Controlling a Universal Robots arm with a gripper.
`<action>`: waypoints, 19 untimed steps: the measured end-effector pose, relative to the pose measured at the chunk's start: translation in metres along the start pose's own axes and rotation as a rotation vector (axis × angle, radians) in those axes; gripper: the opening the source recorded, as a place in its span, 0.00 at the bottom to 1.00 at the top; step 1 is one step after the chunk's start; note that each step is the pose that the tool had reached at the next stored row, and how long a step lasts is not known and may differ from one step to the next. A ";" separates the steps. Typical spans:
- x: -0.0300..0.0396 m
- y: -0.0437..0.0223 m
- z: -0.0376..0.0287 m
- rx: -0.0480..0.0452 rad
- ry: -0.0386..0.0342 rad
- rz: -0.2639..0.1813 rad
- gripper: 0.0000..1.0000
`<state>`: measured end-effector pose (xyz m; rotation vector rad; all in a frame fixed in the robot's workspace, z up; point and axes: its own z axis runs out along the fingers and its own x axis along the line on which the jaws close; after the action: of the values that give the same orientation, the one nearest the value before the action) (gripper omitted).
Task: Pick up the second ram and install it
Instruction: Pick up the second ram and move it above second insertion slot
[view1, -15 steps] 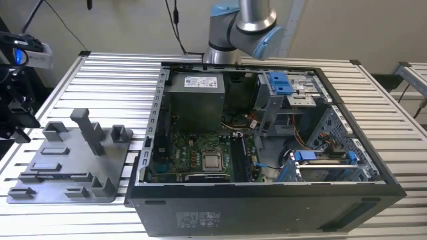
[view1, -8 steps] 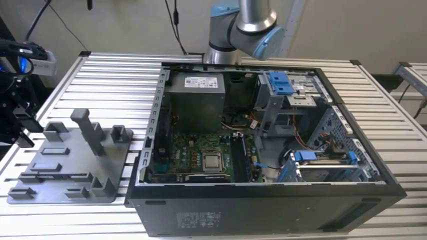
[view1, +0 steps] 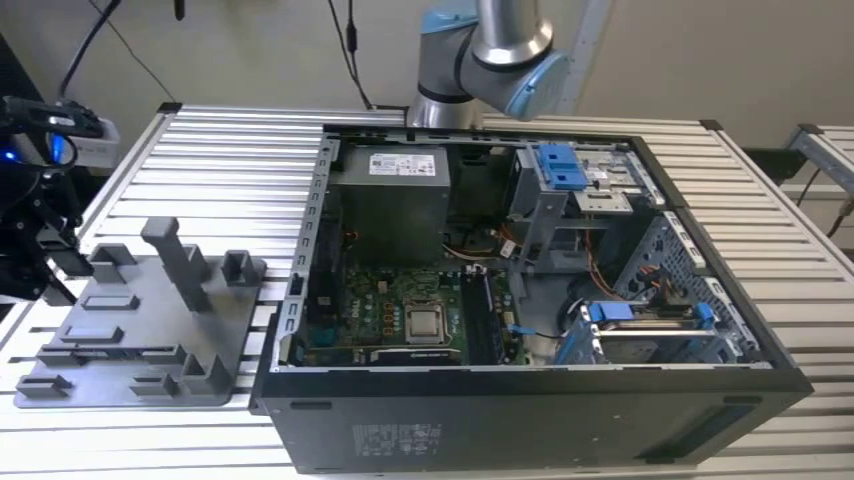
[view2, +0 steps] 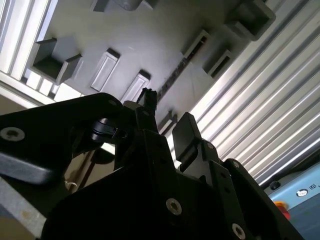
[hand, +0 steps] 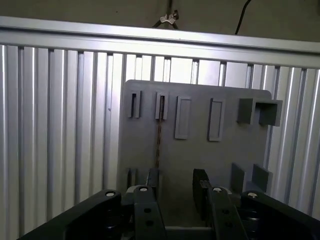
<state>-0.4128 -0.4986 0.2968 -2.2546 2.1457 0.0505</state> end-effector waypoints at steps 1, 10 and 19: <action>0.0004 0.0000 0.0019 -0.0001 0.0000 0.000 0.42; 0.0013 0.0000 0.0135 0.0000 0.0000 0.000 0.42; 0.0019 0.0008 0.0217 -0.0001 0.0001 0.000 0.42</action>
<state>-0.4136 -0.4995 0.2750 -2.2548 2.1457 0.0506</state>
